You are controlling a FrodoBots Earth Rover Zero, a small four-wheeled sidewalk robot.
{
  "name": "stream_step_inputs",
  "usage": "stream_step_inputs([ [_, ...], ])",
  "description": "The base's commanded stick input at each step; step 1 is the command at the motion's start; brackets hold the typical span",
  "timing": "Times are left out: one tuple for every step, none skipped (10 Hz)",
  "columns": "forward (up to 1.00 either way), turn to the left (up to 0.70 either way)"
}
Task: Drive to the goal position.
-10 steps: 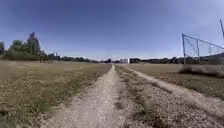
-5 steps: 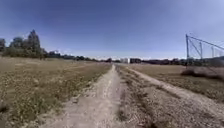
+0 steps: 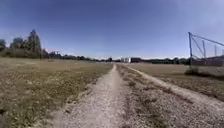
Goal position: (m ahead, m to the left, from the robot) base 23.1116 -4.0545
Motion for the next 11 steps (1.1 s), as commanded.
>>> stream_step_inputs([
  [0.70,0.00],
  [0.70,0.00],
  [0.70,0.00],
  [0.70,0.00],
  [0.70,0.00],
  [0.70,0.00],
  [0.70,0.00],
  [0.70,0.00],
  [0.70,0.00],
  [0.70,0.00],
  [0.70,0.00],
])
